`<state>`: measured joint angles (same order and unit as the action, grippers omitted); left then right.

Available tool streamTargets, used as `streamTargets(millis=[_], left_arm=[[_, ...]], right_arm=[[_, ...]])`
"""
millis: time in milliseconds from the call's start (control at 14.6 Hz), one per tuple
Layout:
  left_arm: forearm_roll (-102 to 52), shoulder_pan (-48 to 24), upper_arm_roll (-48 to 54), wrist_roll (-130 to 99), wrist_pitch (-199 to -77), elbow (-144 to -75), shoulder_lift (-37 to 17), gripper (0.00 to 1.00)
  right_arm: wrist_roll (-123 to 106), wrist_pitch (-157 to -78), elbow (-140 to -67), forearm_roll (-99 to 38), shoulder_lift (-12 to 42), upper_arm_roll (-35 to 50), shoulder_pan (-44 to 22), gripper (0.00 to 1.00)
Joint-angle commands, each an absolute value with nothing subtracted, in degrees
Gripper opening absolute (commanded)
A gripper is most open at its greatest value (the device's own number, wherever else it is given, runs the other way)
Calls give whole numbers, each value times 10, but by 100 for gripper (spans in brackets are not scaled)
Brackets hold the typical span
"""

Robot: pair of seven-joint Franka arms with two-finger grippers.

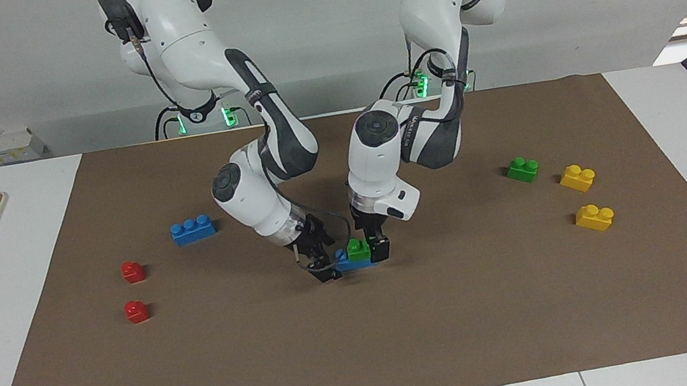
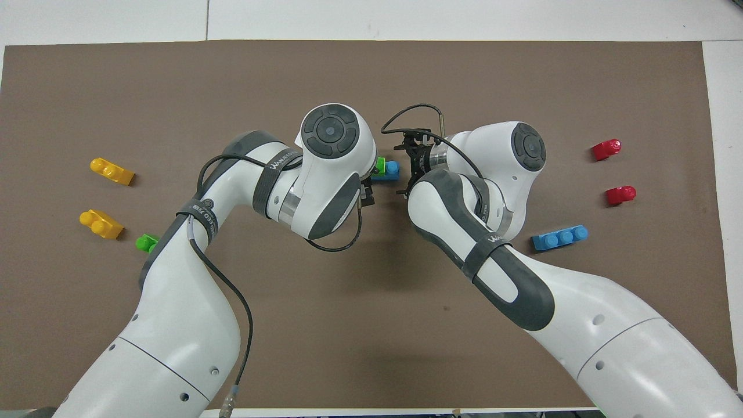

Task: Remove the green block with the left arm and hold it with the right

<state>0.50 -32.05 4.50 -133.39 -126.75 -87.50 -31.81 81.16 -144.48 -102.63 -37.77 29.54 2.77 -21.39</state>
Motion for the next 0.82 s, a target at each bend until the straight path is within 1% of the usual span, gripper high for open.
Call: streamTargets(millis=[0,206,756], left_arm=[[15,-330,36,-1348,-1284,-896,-306,100],[15,-330,36,-1347,-1284,-896,-306,100],[15,-330,36,-1348,-1286,-896,-306,100]], right_arm=[[811,-1458,-1006,-397,316,28,-218,97],[811,-1462,-1007,-400,316,28,-230,96],[811,-1475,-1011,-399,322,28,-233,95]])
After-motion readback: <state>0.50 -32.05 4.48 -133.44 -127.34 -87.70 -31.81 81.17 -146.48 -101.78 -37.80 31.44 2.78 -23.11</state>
